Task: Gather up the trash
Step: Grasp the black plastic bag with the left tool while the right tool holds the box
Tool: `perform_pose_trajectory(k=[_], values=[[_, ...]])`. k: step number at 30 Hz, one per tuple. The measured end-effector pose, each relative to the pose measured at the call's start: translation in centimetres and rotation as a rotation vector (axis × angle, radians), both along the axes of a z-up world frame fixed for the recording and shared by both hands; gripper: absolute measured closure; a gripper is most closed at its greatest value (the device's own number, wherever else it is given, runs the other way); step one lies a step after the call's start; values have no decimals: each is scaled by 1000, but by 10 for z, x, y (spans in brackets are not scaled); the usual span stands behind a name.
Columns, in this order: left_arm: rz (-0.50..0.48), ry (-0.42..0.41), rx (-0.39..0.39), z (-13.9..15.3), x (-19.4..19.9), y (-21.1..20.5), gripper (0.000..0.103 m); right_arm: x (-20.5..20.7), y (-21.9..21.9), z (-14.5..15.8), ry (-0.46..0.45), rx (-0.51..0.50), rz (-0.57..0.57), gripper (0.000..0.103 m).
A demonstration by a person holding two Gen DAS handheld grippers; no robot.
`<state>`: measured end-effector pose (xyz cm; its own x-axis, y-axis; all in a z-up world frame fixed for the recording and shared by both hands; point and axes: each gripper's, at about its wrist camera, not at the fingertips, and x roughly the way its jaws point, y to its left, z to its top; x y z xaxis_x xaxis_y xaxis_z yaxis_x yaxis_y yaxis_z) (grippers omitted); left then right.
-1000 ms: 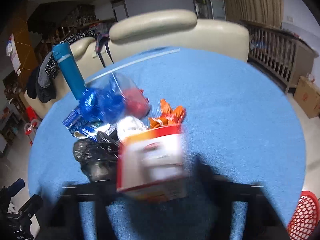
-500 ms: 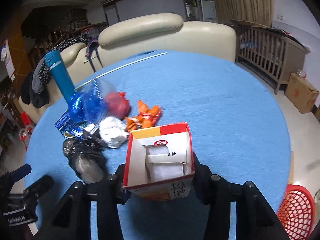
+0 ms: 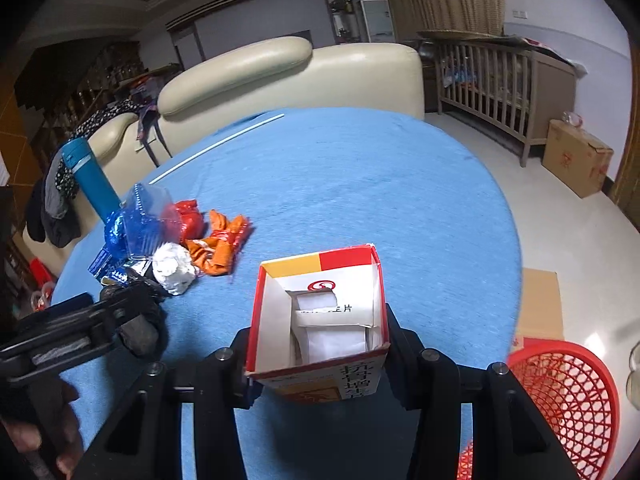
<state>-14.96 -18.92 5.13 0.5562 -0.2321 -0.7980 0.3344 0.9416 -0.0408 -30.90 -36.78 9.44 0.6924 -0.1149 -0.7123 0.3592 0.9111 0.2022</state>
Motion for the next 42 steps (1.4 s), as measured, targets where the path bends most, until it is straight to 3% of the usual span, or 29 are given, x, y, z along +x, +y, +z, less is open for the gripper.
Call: perform_pose_trajectory(k=[2, 3, 4, 5, 8, 10, 19, 27, 32, 33, 34, 35, 36, 39, 41, 42], values=[[7, 22, 34, -9, 7, -7, 0, -4, -1, 0, -1, 5, -6, 52], [4, 23, 33, -12, 9, -7, 13, -7, -2, 1, -3, 9, -7, 52], [5, 10, 56, -12, 9, -8, 37, -9, -2, 1, -4, 10, -8, 52], [11, -21, 90, -10, 8, -8, 47, -11, -2, 1, -6, 11, -8, 52], [-5, 8, 39, -4, 8, 3, 63, -17, -1, 0, -10, 16, -10, 52], [-6, -1, 35, 1, 4, 10, 80, -17, 1, -1, -9, 21, -10, 52], [29, 1, -40, 9, 0, 55, 96, -28, 17, 12, -28, 0, 10, 52], [36, -28, -88, 19, -12, 87, 101, -32, 29, 19, -46, -1, 28, 52], [46, -23, -99, 25, -10, 91, 101, -34, 34, 23, -56, -3, 32, 52], [49, -2, -115, 24, -9, 91, 95, -35, 33, 23, -60, -1, 26, 52], [50, 17, -126, 24, -9, 90, 65, -35, 32, 24, -61, 1, 22, 52], [49, 37, -126, 23, -9, 86, 42, -36, 31, 24, -62, 4, 18, 52], [49, 38, -125, 24, -12, 81, 10, -37, 30, 24, -62, 4, 15, 52], [20, -57, -134, 31, -26, 64, 7, -39, 27, 23, -59, 3, 5, 51], [-2, -90, -41, 26, -25, 43, 7, -41, 24, 22, -54, 5, -1, 51], [-1, -69, 5, 19, -20, 35, 7, -42, 23, 21, -51, 7, -3, 51]])
